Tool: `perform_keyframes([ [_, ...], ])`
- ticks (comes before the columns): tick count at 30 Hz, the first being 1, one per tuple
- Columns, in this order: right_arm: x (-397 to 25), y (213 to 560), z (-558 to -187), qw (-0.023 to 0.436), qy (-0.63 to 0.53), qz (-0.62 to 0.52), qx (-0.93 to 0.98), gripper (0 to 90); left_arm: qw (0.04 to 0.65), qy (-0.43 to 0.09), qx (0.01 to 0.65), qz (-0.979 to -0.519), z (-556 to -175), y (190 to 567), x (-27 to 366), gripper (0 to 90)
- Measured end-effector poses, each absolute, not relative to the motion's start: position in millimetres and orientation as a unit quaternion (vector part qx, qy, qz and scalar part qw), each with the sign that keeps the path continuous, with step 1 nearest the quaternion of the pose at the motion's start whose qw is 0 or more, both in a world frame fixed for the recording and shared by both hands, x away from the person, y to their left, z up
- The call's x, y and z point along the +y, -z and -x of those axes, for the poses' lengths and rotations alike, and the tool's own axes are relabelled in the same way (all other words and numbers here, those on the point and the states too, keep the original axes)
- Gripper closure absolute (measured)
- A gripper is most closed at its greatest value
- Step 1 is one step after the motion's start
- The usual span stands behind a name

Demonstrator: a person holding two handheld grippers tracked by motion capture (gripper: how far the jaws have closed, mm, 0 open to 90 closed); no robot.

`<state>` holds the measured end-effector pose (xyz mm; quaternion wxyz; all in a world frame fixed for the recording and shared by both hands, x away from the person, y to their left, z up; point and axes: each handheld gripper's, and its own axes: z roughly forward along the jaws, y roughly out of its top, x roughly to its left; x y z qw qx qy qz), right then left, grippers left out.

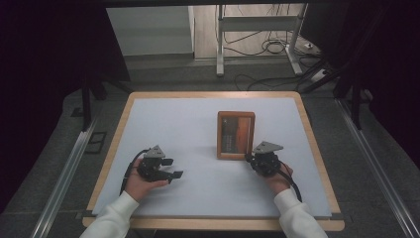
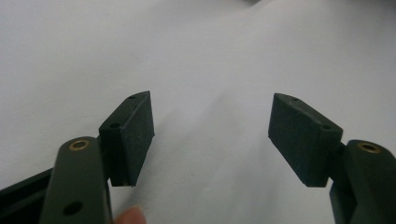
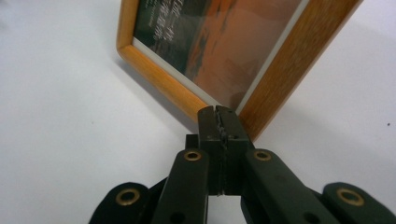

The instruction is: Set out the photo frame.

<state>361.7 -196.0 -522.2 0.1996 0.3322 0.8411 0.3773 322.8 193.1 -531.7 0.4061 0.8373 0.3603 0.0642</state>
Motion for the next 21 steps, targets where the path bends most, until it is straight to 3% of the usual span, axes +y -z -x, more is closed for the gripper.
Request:
perform_keyframes([
  [13, -205, 513, -352, 0.202, -0.394, -0.333, 0.833, 89.7, 0.410, -0.067, 0.361, -0.835, -320, 531, 196, 30.6],
  [21, -232, 502, -332, 0.195, -0.418, -0.345, 0.818, 87.0, 0.411, -0.069, 0.361, -0.835, -319, 530, 196, 30.6],
])
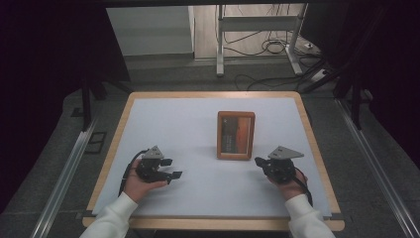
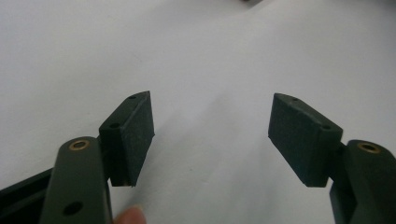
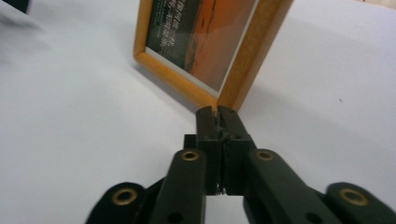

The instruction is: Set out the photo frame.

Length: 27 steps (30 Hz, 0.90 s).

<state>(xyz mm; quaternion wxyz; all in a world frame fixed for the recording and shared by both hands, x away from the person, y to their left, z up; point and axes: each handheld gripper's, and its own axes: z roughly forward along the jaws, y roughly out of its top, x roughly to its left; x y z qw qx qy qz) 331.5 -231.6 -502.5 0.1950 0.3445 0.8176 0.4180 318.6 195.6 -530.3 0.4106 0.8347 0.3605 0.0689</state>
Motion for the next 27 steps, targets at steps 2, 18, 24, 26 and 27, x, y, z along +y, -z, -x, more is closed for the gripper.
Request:
perform_keyframes([
  [2, -241, 500, -325, 0.188, -0.428, -0.347, 0.813, 75.8, 0.412, -0.069, 0.363, -0.833, -318, 530, 196, 30.6],
  [18, -282, 517, -286, 0.189, -0.413, -0.393, 0.799, 33.3, 0.411, -0.075, 0.368, -0.831, -315, 532, 191, 30.5],
  [24, -278, 517, -289, 0.190, -0.412, -0.385, 0.804, 32.2, 0.414, -0.076, 0.370, -0.828, -313, 531, 193, 30.4],
  [26, -280, 517, -290, 0.192, -0.413, -0.389, 0.801, 32.0, 0.413, -0.075, 0.371, -0.828, -314, 532, 193, 30.4],
  [27, -280, 517, -290, 0.193, -0.413, -0.391, 0.799, 31.8, 0.413, -0.074, 0.371, -0.828, -314, 532, 194, 30.4],
])
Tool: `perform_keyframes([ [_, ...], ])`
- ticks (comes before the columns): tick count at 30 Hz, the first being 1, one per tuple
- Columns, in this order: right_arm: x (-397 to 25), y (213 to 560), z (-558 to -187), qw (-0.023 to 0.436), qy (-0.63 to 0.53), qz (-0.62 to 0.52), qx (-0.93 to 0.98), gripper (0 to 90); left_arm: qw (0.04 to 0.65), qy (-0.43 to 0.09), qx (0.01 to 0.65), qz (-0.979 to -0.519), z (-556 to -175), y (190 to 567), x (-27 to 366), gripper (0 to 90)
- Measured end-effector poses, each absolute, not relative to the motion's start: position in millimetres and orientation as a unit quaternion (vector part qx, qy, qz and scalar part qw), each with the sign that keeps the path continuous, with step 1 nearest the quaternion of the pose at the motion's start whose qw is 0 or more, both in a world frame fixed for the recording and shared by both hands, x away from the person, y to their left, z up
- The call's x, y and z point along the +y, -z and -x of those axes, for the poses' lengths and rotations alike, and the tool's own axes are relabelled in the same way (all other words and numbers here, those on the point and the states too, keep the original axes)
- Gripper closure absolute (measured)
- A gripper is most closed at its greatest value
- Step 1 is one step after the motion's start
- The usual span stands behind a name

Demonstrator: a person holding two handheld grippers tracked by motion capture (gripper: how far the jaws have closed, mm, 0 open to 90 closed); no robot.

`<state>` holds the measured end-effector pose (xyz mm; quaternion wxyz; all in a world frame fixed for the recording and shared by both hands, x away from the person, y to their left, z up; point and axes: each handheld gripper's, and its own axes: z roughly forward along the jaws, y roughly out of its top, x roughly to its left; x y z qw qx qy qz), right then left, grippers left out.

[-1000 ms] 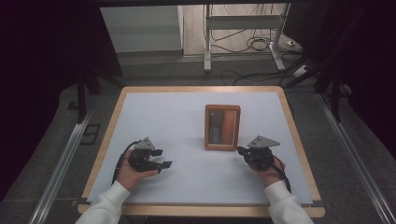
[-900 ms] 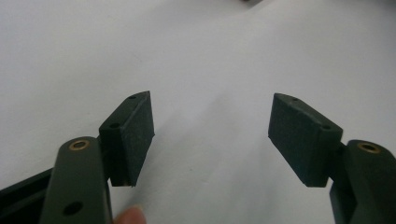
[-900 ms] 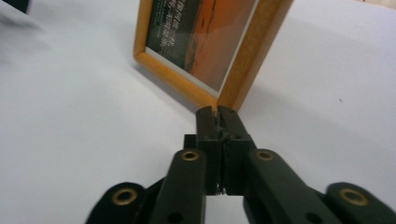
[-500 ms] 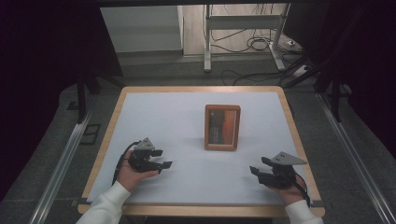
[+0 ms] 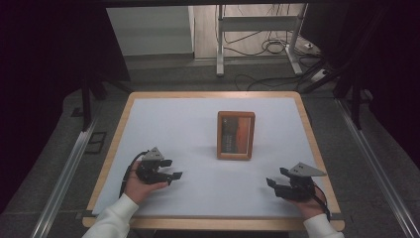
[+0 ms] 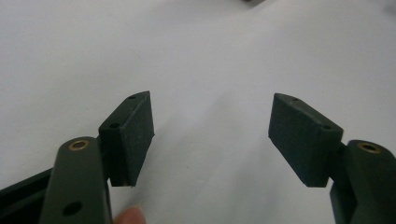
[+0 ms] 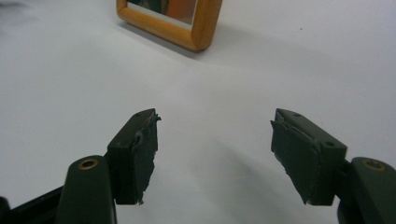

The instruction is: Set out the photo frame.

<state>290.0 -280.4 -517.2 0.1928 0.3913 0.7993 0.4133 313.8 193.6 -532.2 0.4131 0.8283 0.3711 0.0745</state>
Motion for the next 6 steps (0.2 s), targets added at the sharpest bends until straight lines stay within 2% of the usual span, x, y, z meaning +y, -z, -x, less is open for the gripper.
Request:
perform_keyframes([
  [6, -280.4, 517.0, -291.2, 0.198, -0.416, -0.394, 0.795, 30.3, 0.415, -0.076, 0.371, -0.827, -313.6, 531.7, 195.2, 30.4],
])
